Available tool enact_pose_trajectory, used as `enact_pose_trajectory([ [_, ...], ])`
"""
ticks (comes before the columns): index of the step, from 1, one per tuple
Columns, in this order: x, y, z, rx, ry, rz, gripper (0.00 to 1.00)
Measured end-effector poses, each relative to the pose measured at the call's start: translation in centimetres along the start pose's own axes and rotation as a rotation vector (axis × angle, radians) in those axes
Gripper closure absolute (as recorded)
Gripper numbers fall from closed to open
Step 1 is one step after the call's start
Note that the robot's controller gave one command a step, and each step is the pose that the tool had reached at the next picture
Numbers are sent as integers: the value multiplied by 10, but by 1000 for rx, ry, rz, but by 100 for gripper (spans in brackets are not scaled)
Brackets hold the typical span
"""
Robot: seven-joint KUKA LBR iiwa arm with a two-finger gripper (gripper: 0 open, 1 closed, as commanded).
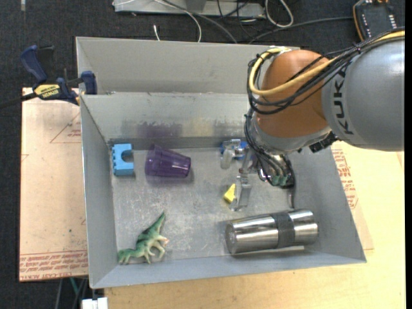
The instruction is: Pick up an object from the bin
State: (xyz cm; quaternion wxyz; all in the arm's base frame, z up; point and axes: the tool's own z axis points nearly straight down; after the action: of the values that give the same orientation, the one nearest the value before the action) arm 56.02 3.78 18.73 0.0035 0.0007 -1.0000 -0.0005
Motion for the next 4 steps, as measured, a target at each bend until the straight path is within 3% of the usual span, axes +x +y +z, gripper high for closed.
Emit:
enact_pose_trajectory([
  [1, -2, 0, -4, 0, -8, 2, 0],
  [2, -15, -49, 99, 0, -10, -218, 0],
  [3, -11, -56, 68, -2, -15, -131, 0],
  [4, -12, -45, 89, -1, -9, -182, 0],
])
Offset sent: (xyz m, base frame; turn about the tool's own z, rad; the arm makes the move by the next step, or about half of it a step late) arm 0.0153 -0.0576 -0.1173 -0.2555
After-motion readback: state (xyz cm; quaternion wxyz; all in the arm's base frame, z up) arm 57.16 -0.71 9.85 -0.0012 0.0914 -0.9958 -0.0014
